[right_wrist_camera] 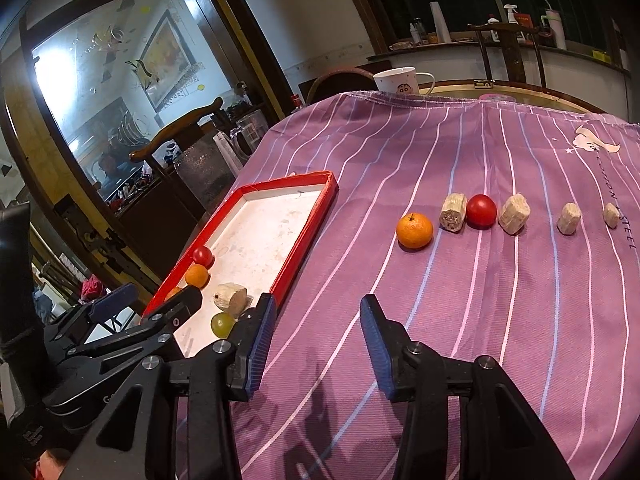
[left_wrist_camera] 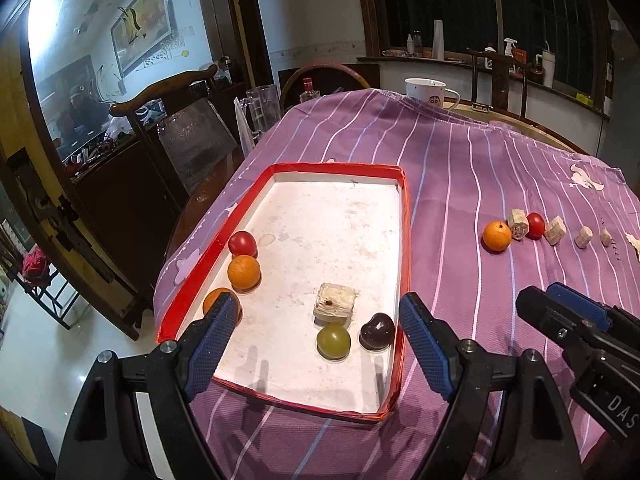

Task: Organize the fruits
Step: 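Withdraw both open grippers from the tray toward the remaining items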

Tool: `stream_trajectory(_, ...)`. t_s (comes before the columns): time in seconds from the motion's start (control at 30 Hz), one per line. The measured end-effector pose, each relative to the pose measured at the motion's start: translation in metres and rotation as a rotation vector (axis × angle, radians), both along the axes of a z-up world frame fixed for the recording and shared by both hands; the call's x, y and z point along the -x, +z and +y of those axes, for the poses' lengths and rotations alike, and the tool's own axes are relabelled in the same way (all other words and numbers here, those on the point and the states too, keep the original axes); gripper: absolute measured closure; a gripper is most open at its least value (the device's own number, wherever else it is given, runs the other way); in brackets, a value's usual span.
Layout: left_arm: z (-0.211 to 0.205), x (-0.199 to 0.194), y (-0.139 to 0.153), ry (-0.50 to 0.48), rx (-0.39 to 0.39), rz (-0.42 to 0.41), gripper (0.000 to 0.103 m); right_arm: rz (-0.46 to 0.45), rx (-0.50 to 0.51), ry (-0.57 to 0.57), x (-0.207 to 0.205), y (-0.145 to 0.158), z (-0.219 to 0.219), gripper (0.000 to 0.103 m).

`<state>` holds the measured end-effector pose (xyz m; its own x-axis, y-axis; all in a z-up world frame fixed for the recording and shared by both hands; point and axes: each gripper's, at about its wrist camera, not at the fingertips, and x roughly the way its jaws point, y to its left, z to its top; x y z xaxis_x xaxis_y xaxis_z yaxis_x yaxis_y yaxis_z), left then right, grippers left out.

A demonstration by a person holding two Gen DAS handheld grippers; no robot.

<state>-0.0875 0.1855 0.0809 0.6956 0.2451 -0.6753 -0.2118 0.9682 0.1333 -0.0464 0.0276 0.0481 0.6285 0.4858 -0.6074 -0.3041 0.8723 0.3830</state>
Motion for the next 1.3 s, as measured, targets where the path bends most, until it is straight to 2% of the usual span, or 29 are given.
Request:
stream_trajectory(0.57, -0.020, -0.016, -0.015, -0.029, -0.034, 0.064, 0.021, 0.040, -0.048, -0.060, -0.009, -0.005, -0.038, 0.052)
stream_trajectory(0.77, -0.030, -0.029, -0.020, -0.047, -0.046, 0.096, 0.021, 0.041, -0.028, -0.080, -0.011, 0.000, -0.062, 0.052)
stream_trajectory(0.87, -0.036, -0.040, -0.021, -0.084, -0.011, 0.123, 0.021, 0.044, -0.012, -0.100, -0.014, 0.005, -0.090, 0.052)
stream_trajectory(0.97, -0.046, -0.055, -0.021, -0.125, 0.033, 0.150, 0.021, 0.043, 0.033, -0.176, -0.021, 0.009, -0.129, 0.052)
stream_trajectory(1.13, -0.076, -0.081, -0.025, -0.196, 0.031, 0.160, 0.021, 0.049, 0.152, -0.297, -0.041, 0.009, -0.188, 0.052)
stream_trajectory(1.2, -0.088, -0.094, -0.033, -0.221, 0.032, 0.184, 0.021, 0.065, 0.151, -0.329, -0.055, 0.004, -0.210, 0.052)
stream_trajectory(1.3, -0.102, -0.119, -0.047, -0.265, 0.095, 0.245, 0.021, 0.099, 0.132, -0.367, -0.074, -0.005, -0.232, 0.052)
